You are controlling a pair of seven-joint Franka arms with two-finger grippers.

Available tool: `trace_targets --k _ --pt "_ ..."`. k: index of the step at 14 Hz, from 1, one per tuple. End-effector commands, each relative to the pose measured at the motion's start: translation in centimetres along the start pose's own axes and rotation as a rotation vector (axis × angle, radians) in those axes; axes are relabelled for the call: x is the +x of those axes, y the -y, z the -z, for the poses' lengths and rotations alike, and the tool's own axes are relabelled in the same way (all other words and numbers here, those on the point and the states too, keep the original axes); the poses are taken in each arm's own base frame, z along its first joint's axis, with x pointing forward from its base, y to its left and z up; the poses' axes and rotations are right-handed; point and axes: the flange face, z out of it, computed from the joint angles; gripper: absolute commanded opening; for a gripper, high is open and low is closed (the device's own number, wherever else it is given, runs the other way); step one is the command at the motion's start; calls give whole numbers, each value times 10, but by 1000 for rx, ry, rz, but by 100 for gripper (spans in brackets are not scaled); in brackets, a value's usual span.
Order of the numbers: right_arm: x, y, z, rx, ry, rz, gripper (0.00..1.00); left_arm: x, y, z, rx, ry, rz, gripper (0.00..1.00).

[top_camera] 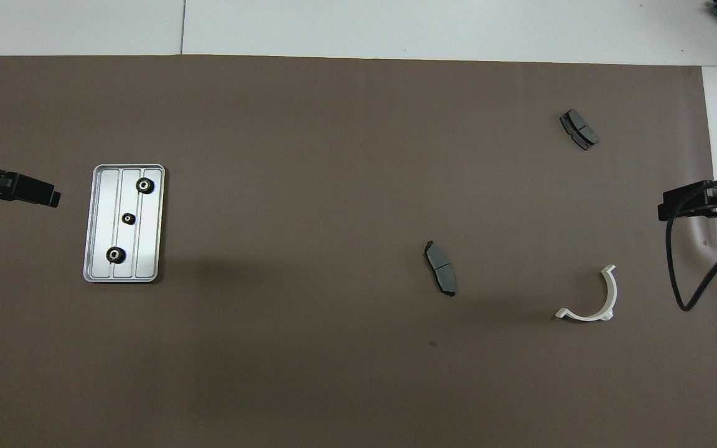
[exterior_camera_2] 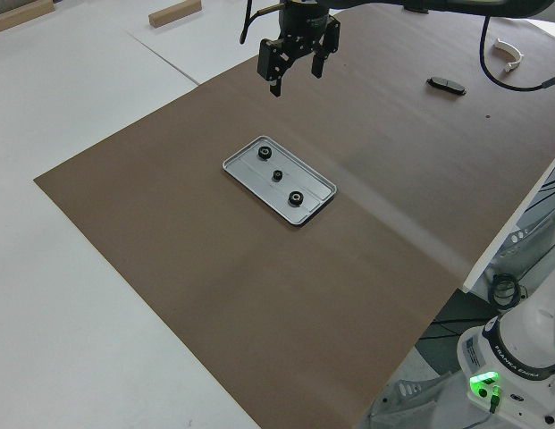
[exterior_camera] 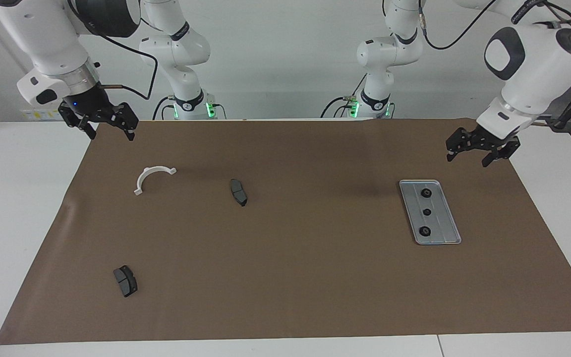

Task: Pick bearing gear from pile to tray

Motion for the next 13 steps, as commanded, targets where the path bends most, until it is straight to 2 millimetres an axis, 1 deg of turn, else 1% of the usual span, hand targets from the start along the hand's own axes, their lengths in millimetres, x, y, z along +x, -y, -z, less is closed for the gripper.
trace_targets --k 1,2,4,5,7,8,9,11,13 --pt "-6 2 6 24 -4 -12 100 -25 15 23 3 2 51 100" --pt "-6 3 6 25 -4 -11 100 -31 24 30 8 -8 68 100" --pt "-7 3 5 25 -1 -11 100 -35 29 35 12 -18 79 100" --pt "-7 3 4 25 0 -11 100 -32 24 36 18 -27 72 100" --pt "-6 3 5 25 -1 -9 100 -25 5 38 25 -45 64 100" --pt "-6 3 5 24 -4 -8 100 -19 -8 36 28 -63 87 100" --pt "-5 6 5 23 -9 -2 100 -15 -14 36 30 -89 116 100" --pt "-7 7 4 23 3 3 100 -8 -30 34 35 -116 89 100" --pt "-7 7 5 25 0 0 100 -9 -34 30 31 -105 83 100"
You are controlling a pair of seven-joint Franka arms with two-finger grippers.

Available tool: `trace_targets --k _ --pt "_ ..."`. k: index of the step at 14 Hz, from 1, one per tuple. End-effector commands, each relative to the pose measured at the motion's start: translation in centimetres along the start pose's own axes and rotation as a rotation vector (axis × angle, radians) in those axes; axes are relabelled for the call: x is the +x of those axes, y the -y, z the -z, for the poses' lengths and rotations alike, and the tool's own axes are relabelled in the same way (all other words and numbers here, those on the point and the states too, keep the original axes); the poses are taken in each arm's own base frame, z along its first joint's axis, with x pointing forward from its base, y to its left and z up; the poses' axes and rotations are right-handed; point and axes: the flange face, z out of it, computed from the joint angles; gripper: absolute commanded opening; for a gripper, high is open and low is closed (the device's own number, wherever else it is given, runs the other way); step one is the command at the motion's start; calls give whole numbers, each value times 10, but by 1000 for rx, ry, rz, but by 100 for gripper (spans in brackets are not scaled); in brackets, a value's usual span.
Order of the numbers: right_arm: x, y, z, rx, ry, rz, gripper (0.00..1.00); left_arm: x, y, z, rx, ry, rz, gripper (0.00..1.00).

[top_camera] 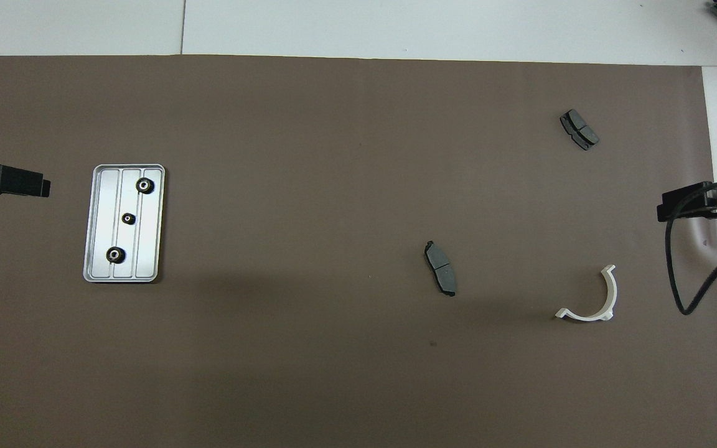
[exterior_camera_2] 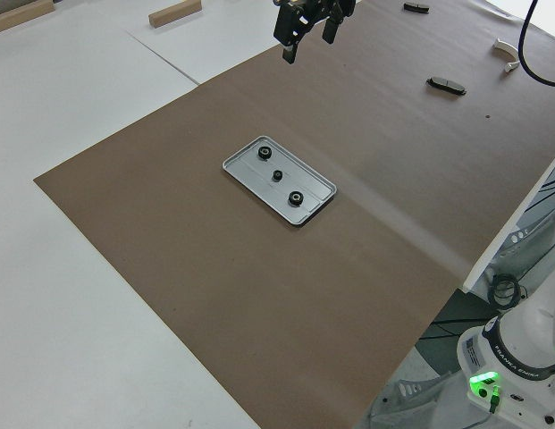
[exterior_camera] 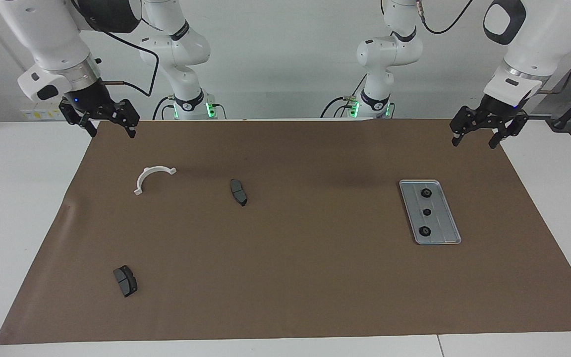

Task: Pick bearing gear from pile to tray

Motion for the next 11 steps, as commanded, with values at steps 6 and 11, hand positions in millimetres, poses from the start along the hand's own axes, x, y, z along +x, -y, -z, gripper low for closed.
trace_targets --k 6,11 --pt "-5 2 2 23 4 -9 100 -17 10 -5 1 56 27 100" --pt "-5 2 2 23 4 -9 100 -27 7 -5 -9 118 26 100"
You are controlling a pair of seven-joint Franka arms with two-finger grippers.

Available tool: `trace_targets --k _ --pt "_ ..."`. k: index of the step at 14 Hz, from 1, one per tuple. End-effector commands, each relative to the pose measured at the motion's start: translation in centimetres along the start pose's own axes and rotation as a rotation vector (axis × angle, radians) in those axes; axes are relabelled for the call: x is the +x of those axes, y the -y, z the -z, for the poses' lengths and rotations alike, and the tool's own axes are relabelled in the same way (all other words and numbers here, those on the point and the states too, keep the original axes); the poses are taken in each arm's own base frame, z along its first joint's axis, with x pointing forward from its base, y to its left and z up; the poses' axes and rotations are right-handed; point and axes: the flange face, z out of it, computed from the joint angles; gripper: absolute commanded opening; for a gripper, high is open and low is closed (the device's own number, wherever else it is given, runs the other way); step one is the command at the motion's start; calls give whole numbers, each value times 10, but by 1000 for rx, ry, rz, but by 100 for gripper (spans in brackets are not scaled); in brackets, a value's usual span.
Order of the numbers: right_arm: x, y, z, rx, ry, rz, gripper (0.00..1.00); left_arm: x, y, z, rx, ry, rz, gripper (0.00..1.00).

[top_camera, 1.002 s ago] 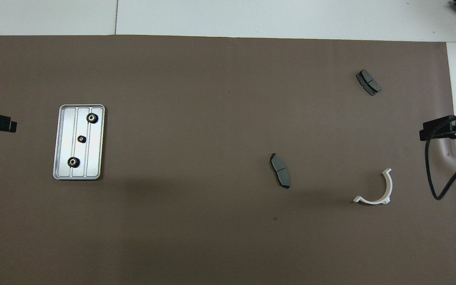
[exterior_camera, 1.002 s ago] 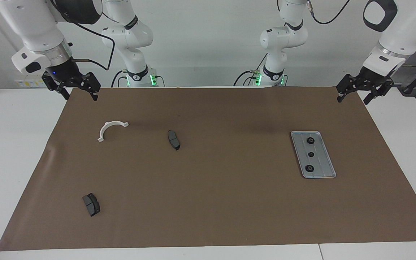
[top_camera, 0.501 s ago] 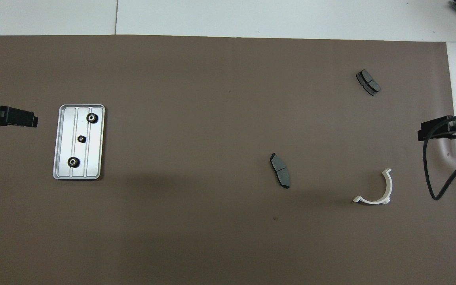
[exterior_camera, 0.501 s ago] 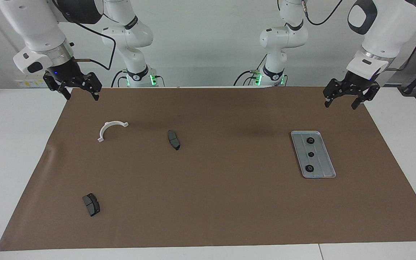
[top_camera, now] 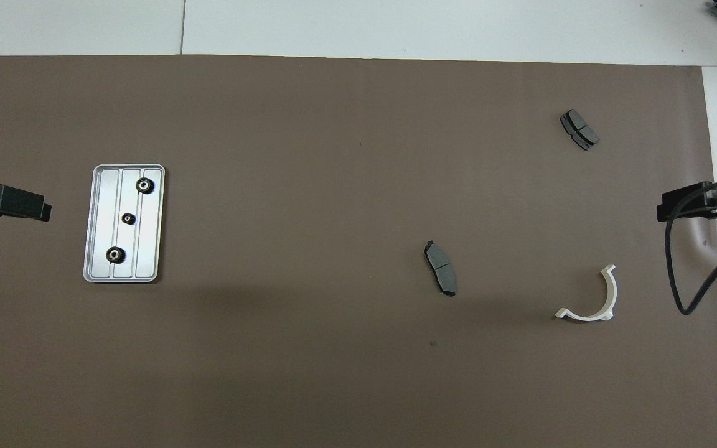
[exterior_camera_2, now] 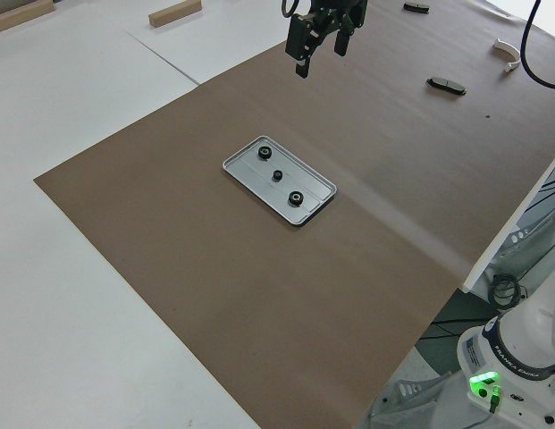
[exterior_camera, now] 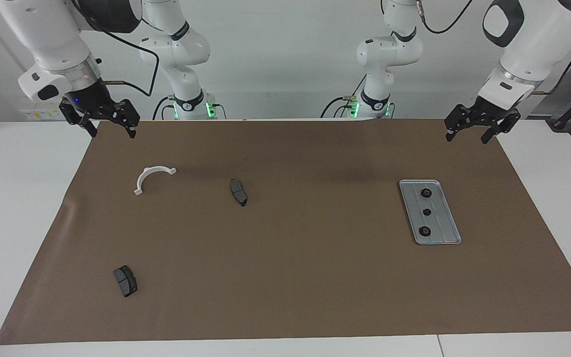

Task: Pick bearing gear from pile to tray

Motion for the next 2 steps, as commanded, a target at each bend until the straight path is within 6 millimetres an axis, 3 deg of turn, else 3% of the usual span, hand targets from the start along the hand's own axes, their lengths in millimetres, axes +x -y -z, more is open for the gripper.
trace_targets --k 1,2 --pt "-5 2 2 25 4 -9 100 -10 -2 1 7 12 5 100" --pt "-5 2 2 25 4 -9 100 -10 -2 1 7 12 5 100"
